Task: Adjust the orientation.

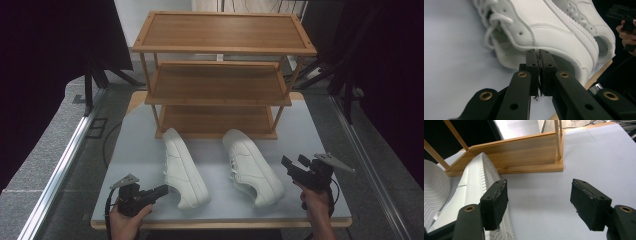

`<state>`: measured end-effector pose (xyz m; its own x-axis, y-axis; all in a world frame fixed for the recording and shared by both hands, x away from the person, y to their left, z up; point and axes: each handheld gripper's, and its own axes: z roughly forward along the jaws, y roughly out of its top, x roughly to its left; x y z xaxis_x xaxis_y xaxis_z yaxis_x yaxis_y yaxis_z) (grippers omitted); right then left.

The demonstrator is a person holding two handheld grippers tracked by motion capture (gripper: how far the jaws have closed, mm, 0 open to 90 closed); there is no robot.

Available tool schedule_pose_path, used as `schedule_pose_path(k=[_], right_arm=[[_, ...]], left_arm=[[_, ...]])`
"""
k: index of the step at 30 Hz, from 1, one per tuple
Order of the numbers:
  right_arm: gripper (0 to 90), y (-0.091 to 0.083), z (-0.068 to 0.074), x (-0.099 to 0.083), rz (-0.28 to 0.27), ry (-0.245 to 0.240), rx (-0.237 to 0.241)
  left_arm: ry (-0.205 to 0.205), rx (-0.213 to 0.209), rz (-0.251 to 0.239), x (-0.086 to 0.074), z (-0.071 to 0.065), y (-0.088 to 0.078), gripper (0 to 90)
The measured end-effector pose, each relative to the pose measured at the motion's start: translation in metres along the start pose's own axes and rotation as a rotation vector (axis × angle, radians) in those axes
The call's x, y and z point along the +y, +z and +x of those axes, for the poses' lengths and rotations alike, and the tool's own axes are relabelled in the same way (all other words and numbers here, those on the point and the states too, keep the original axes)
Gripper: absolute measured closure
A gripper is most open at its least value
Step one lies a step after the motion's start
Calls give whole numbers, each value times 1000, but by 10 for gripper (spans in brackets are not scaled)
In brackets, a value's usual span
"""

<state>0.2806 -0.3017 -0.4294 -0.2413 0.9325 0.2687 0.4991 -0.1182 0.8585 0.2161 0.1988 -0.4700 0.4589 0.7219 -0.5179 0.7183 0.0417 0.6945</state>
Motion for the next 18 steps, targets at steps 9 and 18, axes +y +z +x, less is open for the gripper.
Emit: schedule_pose_path(k=[9,18], right_arm=[[297,4,2,-1,12,-1,-2],[297,4,-2,-2,10,13,-17]], left_arm=[[6,-33,-38,4,-11,9,860],[35,-50,-44,18,-22,22,836]])
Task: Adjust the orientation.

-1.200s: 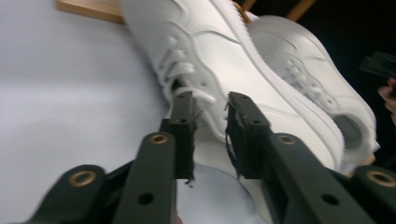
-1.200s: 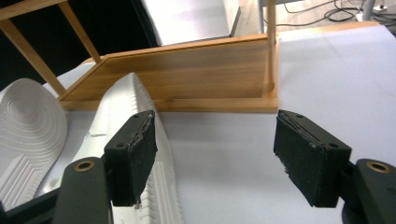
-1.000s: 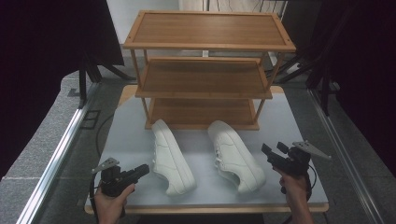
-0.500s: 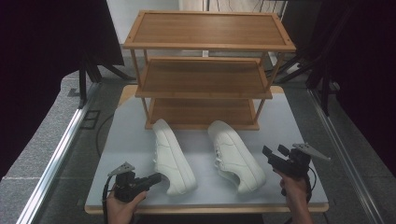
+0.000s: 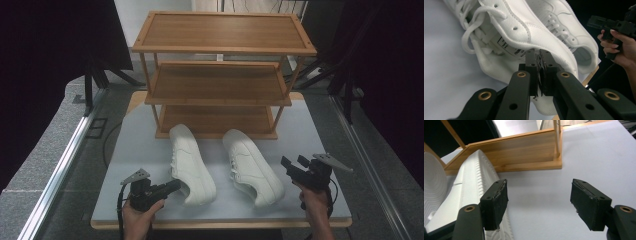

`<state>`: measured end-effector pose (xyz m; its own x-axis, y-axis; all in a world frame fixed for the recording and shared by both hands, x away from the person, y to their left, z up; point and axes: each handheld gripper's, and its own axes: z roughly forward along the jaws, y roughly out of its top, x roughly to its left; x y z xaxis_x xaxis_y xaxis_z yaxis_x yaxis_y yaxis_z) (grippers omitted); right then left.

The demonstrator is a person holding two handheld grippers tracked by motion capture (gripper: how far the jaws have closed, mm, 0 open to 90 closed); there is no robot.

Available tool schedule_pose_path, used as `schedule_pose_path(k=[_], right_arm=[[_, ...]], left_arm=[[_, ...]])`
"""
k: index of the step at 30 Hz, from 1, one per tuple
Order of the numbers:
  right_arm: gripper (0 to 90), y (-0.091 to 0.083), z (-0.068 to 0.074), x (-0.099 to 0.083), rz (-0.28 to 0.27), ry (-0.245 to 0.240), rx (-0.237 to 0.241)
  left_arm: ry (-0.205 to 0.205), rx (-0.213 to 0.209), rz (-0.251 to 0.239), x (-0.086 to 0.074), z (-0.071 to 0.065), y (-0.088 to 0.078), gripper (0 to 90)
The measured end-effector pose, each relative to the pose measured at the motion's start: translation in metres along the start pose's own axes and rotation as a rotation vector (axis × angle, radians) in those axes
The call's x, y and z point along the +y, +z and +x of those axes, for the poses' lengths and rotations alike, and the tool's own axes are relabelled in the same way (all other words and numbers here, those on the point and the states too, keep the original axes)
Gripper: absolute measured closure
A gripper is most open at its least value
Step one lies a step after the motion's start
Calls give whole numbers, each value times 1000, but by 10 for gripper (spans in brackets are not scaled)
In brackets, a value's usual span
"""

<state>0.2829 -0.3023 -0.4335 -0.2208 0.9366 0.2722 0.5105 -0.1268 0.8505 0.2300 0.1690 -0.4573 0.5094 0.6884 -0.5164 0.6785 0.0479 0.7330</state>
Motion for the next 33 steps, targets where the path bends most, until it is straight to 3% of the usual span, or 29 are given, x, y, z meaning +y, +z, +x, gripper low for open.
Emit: schedule_pose_path(k=[1,4,10,11,12,13,18,26,30,31,33], right_arm=[[299,-1,-3,0,-2,13,-4],[299,-1,-5,-1,-4,30,-4],[300,-4,-9,-2,-5,40,-16],[300,-4,-10,-2,-6,44,-17],[301,-4,-11,-2,-7,48,-19],[301,-5,-13,-3,-4,51,-25],[303,-6,-16,-5,-8,63,-36],[306,-6,-16,-7,-2,71,-44],[305,-6,-15,-8,-6,62,-39],[305,-5,-14,-8,-2,59,-36],[304,-5,-14,-9,-3,57,-36]], left_arm=[[15,14,24,3,-4,9,835],[16,3,32,6,-7,18,833],[64,-1,67,19,-19,41,814],[67,-16,66,20,-20,45,812],[52,-61,50,21,-20,48,828],[92,-10,85,24,-25,54,808],[102,-39,85,24,-29,56,802],[132,-42,28,35,-41,48,787],[170,-30,51,43,-49,60,801],[192,2,80,45,-51,71,820],[198,17,96,46,-50,77,841]])
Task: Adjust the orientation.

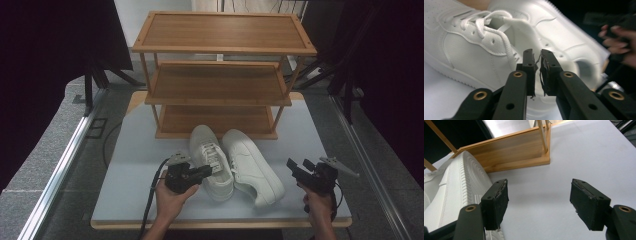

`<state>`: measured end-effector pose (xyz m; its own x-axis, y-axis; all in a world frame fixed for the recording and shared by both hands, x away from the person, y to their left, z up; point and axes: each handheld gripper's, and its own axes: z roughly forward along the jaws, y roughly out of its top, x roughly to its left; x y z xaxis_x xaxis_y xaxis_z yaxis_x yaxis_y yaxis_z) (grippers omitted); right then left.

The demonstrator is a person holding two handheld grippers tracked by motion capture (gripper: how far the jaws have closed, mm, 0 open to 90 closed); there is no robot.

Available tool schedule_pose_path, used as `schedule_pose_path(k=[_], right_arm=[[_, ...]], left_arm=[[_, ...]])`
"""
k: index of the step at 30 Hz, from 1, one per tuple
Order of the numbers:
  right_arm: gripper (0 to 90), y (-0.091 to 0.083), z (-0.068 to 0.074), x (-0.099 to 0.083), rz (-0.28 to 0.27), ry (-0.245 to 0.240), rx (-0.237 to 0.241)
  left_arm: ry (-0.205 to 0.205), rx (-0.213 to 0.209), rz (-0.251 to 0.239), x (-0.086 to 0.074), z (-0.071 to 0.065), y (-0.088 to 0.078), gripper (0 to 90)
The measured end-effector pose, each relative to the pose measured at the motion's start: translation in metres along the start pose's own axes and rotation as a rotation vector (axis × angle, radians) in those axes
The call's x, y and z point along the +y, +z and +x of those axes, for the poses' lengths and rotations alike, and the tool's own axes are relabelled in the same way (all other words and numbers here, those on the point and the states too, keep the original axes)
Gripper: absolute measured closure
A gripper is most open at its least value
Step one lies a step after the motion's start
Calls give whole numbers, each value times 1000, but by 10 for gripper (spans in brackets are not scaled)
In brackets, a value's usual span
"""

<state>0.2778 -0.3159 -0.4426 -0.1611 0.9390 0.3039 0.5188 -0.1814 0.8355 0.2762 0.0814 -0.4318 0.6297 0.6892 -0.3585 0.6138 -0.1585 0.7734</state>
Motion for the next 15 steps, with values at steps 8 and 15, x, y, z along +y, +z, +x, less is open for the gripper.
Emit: schedule_pose_path(k=[8,15], right_arm=[[304,-1,-1,-1,2,4,-3],[305,-3,-5,-1,3,17,-10]], left_arm=[[38,33,108,-6,-4,27,889],[31,51,107,-8,-6,20,899]])
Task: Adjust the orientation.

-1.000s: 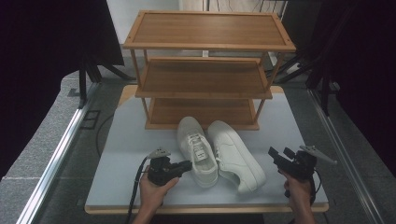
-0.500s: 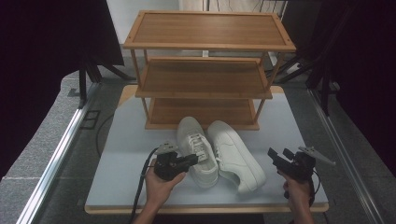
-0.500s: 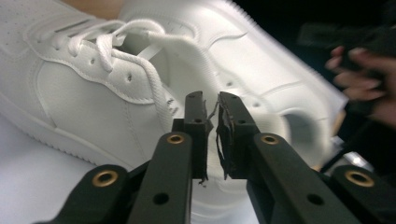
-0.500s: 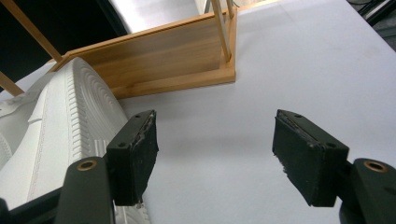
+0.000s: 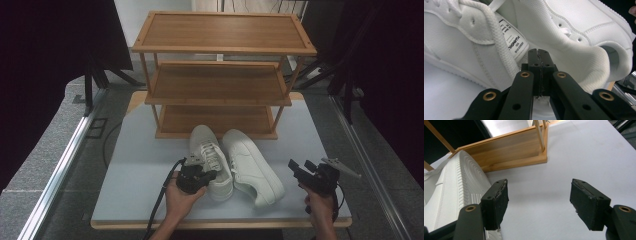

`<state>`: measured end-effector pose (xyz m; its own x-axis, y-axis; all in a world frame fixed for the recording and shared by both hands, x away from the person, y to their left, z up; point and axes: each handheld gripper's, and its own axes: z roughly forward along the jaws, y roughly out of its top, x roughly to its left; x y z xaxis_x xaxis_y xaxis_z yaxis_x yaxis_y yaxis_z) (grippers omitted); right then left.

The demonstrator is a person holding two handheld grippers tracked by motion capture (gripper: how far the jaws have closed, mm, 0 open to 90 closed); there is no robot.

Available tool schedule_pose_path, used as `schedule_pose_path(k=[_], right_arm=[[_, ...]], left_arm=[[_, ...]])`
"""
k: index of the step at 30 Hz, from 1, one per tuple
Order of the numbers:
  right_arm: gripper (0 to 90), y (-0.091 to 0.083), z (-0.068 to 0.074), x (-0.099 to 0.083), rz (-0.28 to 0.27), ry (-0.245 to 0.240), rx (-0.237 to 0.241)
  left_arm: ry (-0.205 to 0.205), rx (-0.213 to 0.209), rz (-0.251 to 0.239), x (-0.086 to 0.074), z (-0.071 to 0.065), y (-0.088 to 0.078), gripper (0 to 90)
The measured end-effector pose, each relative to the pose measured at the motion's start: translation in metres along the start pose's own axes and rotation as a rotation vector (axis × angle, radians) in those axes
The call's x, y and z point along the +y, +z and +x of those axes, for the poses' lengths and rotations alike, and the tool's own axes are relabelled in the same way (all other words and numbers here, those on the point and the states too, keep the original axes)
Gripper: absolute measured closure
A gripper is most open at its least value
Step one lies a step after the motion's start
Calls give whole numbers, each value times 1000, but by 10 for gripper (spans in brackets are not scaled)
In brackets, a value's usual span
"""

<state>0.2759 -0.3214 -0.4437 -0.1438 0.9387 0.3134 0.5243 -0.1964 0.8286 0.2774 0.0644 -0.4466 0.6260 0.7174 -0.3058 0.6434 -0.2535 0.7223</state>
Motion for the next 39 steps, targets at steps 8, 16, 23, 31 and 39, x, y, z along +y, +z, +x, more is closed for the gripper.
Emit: schedule_pose_path(k=[8,16,23,31,39], right_arm=[[305,0,-3,0,6,0,-5],[301,2,0,-1,20,-20,0],[302,4,0,-2,30,-16,-5],[301,4,-3,-3,35,-11,-9],[303,0,-8,-2,25,10,-15]], left_arm=[[-13,-25,6,-8,9,-19,899],[-9,-23,36,-15,19,-34,900],[-12,-18,30,-15,23,-39,900],[24,-13,59,-6,16,-31,900],[-10,25,50,-14,39,-56,900]])
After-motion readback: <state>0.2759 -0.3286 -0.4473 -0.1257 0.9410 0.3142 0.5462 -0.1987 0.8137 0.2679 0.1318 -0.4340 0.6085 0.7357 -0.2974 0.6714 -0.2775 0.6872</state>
